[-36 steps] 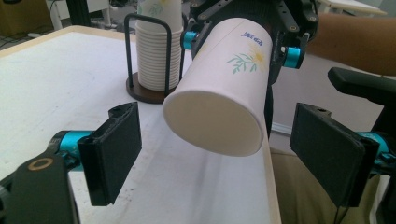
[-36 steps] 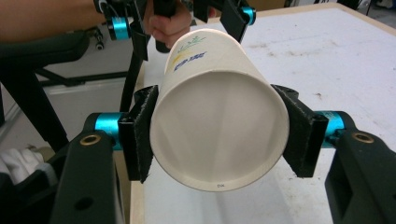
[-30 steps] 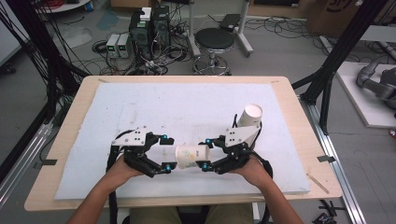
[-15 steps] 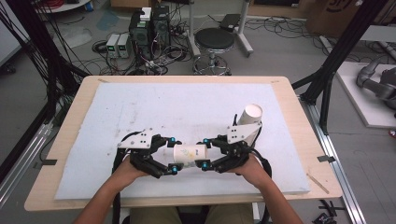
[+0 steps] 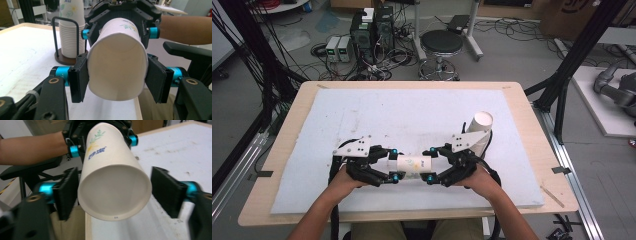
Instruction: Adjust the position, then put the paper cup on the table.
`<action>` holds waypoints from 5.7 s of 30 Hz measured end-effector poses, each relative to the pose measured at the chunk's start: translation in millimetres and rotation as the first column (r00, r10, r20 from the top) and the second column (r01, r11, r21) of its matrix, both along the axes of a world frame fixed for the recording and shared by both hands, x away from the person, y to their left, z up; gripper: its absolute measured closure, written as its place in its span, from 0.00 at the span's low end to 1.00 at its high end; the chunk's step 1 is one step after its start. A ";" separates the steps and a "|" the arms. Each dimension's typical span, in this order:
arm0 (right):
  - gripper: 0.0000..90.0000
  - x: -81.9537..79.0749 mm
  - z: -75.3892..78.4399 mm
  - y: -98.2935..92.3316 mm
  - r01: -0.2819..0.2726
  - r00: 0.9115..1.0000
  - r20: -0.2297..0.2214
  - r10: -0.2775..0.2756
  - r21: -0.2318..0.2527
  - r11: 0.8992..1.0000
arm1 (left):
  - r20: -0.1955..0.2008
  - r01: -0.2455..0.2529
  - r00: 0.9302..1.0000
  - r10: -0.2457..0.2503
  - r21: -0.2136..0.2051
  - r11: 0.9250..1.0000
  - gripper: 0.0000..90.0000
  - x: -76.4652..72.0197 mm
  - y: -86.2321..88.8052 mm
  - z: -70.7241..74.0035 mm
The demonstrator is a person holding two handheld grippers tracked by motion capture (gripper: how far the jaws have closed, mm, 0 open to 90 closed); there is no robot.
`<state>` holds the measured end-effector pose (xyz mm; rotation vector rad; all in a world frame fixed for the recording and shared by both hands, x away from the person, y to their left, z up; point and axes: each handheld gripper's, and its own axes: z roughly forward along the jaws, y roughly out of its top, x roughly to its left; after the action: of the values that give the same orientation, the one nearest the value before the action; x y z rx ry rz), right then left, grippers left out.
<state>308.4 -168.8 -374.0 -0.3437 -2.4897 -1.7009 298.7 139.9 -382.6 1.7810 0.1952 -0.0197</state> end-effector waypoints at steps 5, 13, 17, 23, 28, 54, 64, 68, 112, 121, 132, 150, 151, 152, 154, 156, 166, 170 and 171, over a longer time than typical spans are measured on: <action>0.22 -0.8 6.6 -1.3 0.025 0.999 0.029 -0.024 -0.029 0.999 | 0.005 -0.009 1.000 0.009 0.072 0.997 0.45 2.4 6.5 9.7; 0.22 1.2 20.8 0.5 0.050 0.995 0.085 -0.043 -0.083 0.995 | 0.002 -0.019 1.000 0.019 0.233 0.972 0.44 6.6 10.1 32.6; 0.22 2.0 24.0 3.5 0.063 0.994 0.100 -0.051 -0.118 0.991 | 0.008 -0.011 1.000 0.009 0.275 0.961 0.44 8.4 10.9 42.4; 0.22 2.9 26.4 9.7 0.057 0.992 0.119 -0.039 -0.156 0.986 | 0.018 -0.001 1.000 -0.005 0.358 0.934 0.44 10.3 8.6 52.0; 0.22 3.1 27.7 17.2 0.049 0.991 0.134 -0.023 -0.194 0.980 | 0.029 0.008 0.999 -0.022 0.430 0.903 0.44 11.5 4.2 57.2; 0.23 2.4 32.5 57.3 0.029 0.975 0.213 0.064 -0.406 0.914 | 0.049 0.024 0.996 -0.076 0.670 0.742 0.42 13.9 -23.4 79.2; 0.23 1.9 27.5 75.9 0.007 0.973 0.205 0.101 -0.469 0.883 | 0.037 0.041 0.995 -0.092 0.695 0.718 0.42 14.7 -31.9 75.7; 0.31 2.1 23.1 82.2 -0.017 0.973 0.191 0.129 -0.499 0.866 | 0.032 0.052 0.994 -0.104 0.698 0.714 0.42 14.9 -36.0 73.5; 0.40 -9.6 -6.2 -26.9 0.234 0.955 0.223 -0.194 -0.170 0.957 | 0.028 -0.340 0.940 0.339 0.109 0.934 0.21 6.8 48.3 5.3; 0.40 -16.6 -20.3 -43.6 0.326 0.926 0.217 -0.309 -0.046 0.944 | 0.003 -0.434 0.901 0.434 0.030 0.900 0.22 -1.0 62.5 -21.0; 0.40 -16.8 -25.4 -49.0 0.377 0.906 0.202 -0.373 0.020 0.926 | -0.008 -0.499 0.866 0.500 0.014 0.866 0.22 -5.8 81.2 -39.1; 0.40 -8.0 -24.3 -31.1 0.389 0.897 0.210 -0.390 0.047 0.920 | -0.027 -0.527 0.850 0.526 -0.004 0.850 0.22 -10.4 93.4 -40.8; 0.40 -6.8 -24.1 -29.0 0.388 0.897 0.210 -0.389 0.048 0.921 | -0.027 -0.526 0.850 0.526 -0.003 0.850 0.22 -10.7 93.9 -41.0; 0.40 -4.7 -24.0 -26.0 0.388 0.896 0.214 -0.389 0.052 0.920 | -0.028 -0.529 0.848 0.529 -0.002 0.849 0.22 -11.0 94.4 -41.2; 0.40 -1.0 -23.6 -18.5 0.385 0.897 0.214 -0.386 0.050 0.922 | -0.032 -0.529 0.848 0.528 -0.003 0.849 0.22 -10.7 95.3 -41.3; 0.40 3.4 -23.0 -9.8 0.381 0.898 0.220 -0.382 0.048 0.923 | -0.030 -0.531 0.847 0.530 -0.009 0.847 0.22 -10.1 95.8 -41.1; 0.40 24.4 -27.4 24.8 0.405 0.881 0.236 -0.409 0.070 0.912 | -0.030 -0.539 0.842 0.538 -0.007 0.842 0.22 -10.7 100.5 -41.4; 0.40 32.3 -29.6 31.5 0.433 0.868 0.231 -0.440 0.083 0.898 | -0.035 -0.546 0.837 0.545 -0.011 0.838 0.22 -11.0 101.8 -41.3; 0.40 33.9 -30.7 32.9 0.444 0.863 0.231 -0.450 0.081 0.892 | -0.034 -0.547 0.837 0.547 -0.010 0.837 0.22 -11.2 102.0 -41.1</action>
<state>342.3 -135.9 -404.6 -0.8151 -2.7151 -2.0497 287.5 241.9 -423.7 1.6487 0.7215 0.3646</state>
